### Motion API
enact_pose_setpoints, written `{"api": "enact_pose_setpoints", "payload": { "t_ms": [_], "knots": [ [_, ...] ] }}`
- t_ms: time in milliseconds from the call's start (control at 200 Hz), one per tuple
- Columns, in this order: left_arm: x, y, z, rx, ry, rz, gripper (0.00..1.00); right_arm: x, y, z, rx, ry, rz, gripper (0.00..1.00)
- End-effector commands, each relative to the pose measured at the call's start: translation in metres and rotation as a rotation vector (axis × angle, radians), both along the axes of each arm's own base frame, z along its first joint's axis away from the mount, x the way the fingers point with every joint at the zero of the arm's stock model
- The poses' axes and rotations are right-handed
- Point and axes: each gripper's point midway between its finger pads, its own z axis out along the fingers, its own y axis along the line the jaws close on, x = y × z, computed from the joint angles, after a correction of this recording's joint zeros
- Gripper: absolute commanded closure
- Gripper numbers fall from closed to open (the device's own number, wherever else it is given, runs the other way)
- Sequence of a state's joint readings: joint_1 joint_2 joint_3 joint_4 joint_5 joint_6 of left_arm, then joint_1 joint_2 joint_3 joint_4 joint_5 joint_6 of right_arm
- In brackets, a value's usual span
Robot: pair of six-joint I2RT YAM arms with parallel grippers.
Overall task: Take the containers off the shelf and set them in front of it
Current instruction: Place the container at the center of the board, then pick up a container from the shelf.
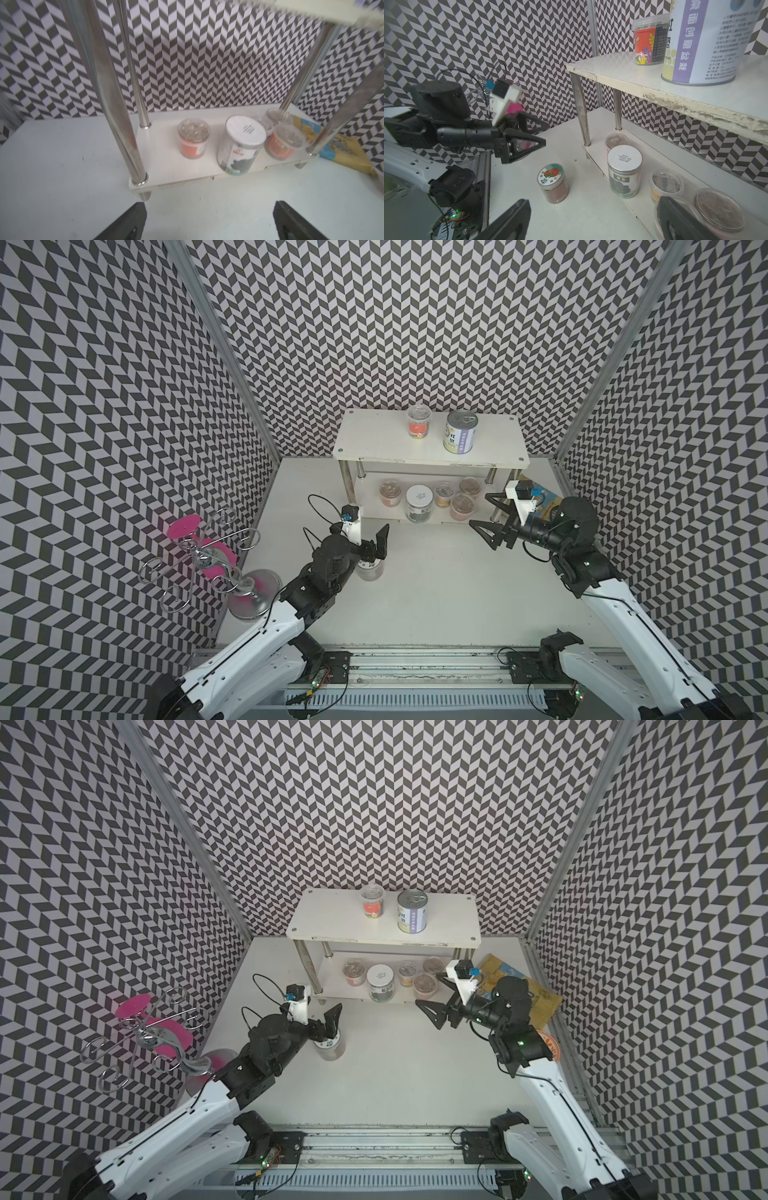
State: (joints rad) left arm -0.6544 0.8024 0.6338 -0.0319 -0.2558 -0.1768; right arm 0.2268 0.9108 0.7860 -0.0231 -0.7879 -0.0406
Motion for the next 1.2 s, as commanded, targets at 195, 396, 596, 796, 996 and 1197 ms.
{"api": "enact_pose_setpoints", "payload": {
  "t_ms": [195,396,596,796,996,1197],
  "knots": [
    [0.019,-0.047,0.122,0.15,-0.138,-0.194,0.0,-0.005,0.001,0.021,0.015,-0.058,0.01,0.0],
    [0.066,-0.076,0.153,0.16,-0.169,-0.222,0.0,-0.001,-0.002,0.029,0.019,-0.061,-0.026,0.0],
    [0.112,-0.095,0.161,0.148,-0.174,-0.238,0.0,0.001,-0.003,0.037,0.033,-0.068,-0.036,0.0],
    [0.151,-0.104,0.163,0.135,-0.164,-0.241,0.0,0.0,-0.001,0.036,0.038,-0.058,-0.021,0.0],
    [0.172,-0.118,0.17,0.117,-0.167,-0.259,0.0,0.0,-0.002,0.038,0.035,-0.057,-0.027,0.0],
    [0.19,-0.125,0.172,0.109,-0.174,-0.249,0.0,0.003,-0.003,0.037,0.028,-0.052,-0.036,0.01]
  ]
}}
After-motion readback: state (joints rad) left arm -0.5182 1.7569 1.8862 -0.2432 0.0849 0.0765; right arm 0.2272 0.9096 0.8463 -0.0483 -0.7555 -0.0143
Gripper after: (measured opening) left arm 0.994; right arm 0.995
